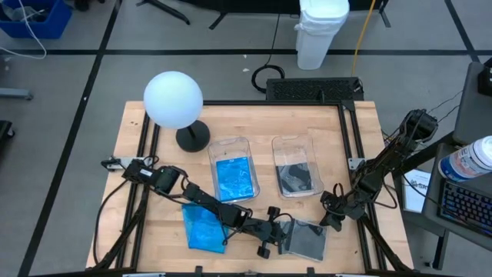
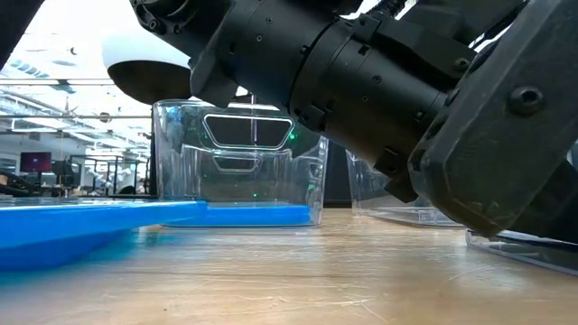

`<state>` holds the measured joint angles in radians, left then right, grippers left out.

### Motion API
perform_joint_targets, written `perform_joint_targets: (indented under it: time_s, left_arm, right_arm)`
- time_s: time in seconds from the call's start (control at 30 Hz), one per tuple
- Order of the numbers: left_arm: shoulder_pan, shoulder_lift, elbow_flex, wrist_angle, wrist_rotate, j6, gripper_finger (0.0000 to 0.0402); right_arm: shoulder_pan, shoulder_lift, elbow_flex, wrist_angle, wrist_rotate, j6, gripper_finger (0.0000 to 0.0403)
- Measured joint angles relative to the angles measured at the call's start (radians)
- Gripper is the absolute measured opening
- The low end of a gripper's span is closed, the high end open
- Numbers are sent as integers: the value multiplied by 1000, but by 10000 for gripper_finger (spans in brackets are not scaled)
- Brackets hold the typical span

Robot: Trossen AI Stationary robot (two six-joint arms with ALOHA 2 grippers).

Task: Pick & place jewel cases by type
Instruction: Put the black CD case into the right transparent bin

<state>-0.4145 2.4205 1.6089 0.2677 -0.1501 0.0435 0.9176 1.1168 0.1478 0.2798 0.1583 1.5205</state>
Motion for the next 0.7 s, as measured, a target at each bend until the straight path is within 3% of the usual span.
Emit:
perform_joint_targets:
  time_s: [0.23, 0.7]
  left_arm:
    - [-5, -13, -1, -12, -8, 27, 31]
    - [-67, -84, -3, -54, -82, 38, 31]
  right_arm:
    - [0, -4, 0, 0, 2, -20, 3]
    - [0, -28, 0, -1, 29, 10, 43]
